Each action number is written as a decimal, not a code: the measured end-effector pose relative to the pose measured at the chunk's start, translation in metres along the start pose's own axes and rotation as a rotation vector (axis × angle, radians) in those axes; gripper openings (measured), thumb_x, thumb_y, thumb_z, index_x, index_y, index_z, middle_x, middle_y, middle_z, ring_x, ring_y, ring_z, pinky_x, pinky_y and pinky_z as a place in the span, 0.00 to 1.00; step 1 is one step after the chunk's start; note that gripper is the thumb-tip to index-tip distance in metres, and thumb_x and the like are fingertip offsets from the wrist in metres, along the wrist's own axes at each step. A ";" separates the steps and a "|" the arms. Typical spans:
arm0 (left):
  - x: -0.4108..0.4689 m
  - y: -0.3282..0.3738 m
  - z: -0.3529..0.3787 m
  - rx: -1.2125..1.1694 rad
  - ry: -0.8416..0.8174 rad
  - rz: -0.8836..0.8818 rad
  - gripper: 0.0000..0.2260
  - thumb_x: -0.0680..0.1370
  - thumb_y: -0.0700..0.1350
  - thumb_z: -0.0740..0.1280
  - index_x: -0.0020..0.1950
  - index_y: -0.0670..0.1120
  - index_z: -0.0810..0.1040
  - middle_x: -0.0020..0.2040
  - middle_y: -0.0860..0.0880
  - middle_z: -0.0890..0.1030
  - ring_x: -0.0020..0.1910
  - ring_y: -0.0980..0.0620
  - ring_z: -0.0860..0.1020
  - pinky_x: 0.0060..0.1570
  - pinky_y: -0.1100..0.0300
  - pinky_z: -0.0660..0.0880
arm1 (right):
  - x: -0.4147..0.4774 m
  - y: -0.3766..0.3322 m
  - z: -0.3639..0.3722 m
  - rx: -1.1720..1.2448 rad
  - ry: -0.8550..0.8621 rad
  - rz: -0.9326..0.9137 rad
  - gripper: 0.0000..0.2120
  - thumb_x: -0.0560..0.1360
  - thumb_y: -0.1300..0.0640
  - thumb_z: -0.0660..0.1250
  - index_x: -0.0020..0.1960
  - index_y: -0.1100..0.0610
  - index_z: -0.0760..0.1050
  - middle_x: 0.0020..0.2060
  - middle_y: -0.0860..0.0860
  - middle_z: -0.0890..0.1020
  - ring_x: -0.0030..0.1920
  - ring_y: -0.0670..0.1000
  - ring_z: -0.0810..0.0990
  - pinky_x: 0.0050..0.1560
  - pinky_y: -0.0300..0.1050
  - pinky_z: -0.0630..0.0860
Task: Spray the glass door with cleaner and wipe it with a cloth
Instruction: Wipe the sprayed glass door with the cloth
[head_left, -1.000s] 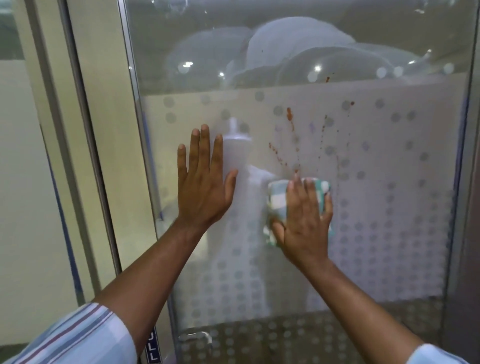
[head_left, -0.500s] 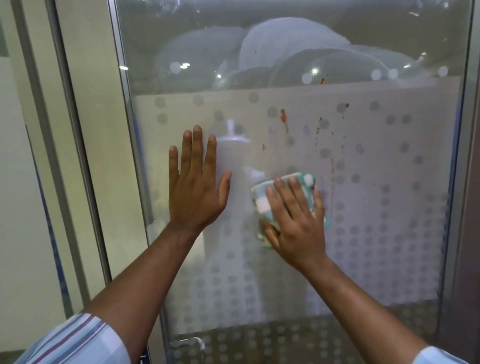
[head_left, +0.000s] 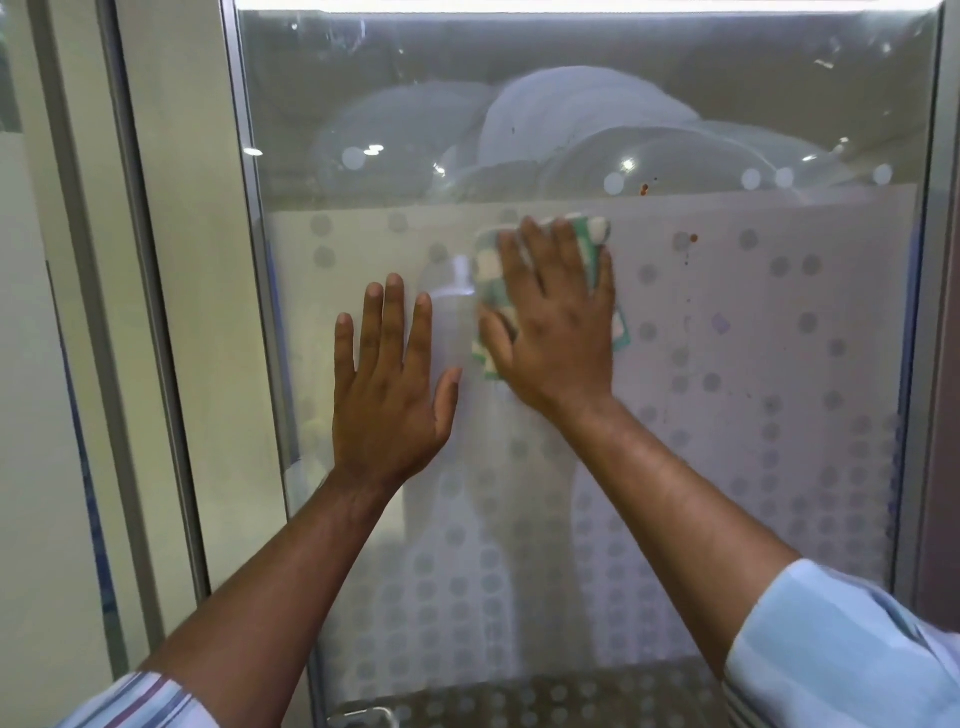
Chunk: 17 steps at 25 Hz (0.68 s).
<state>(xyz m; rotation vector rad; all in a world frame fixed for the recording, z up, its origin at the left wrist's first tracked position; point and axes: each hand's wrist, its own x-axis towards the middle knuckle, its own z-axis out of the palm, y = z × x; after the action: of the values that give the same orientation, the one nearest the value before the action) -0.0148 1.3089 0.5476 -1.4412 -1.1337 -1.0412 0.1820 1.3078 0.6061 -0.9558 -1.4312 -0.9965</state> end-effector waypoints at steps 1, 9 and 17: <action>0.000 0.000 0.000 0.002 0.003 0.003 0.35 0.89 0.60 0.55 0.89 0.41 0.52 0.89 0.37 0.51 0.89 0.37 0.50 0.87 0.34 0.51 | -0.018 -0.004 0.000 0.007 -0.019 -0.068 0.35 0.80 0.44 0.65 0.83 0.54 0.65 0.84 0.55 0.65 0.85 0.61 0.59 0.82 0.72 0.55; 0.001 -0.001 -0.001 0.000 -0.015 -0.001 0.35 0.88 0.60 0.53 0.90 0.42 0.51 0.90 0.37 0.50 0.89 0.37 0.49 0.87 0.35 0.49 | -0.048 0.040 -0.008 -0.068 0.042 0.161 0.32 0.78 0.46 0.68 0.81 0.53 0.70 0.81 0.55 0.70 0.83 0.60 0.65 0.80 0.70 0.60; 0.000 0.001 0.000 0.011 0.002 0.008 0.34 0.89 0.59 0.55 0.89 0.41 0.52 0.89 0.36 0.52 0.89 0.36 0.51 0.87 0.34 0.50 | -0.023 -0.005 0.000 -0.011 -0.017 -0.024 0.33 0.83 0.41 0.61 0.84 0.54 0.64 0.84 0.55 0.64 0.86 0.61 0.57 0.82 0.72 0.53</action>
<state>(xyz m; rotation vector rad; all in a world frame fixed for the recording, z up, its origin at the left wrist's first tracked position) -0.0142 1.3085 0.5471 -1.4352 -1.1292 -1.0291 0.1789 1.3054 0.5830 -0.9592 -1.4554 -1.0173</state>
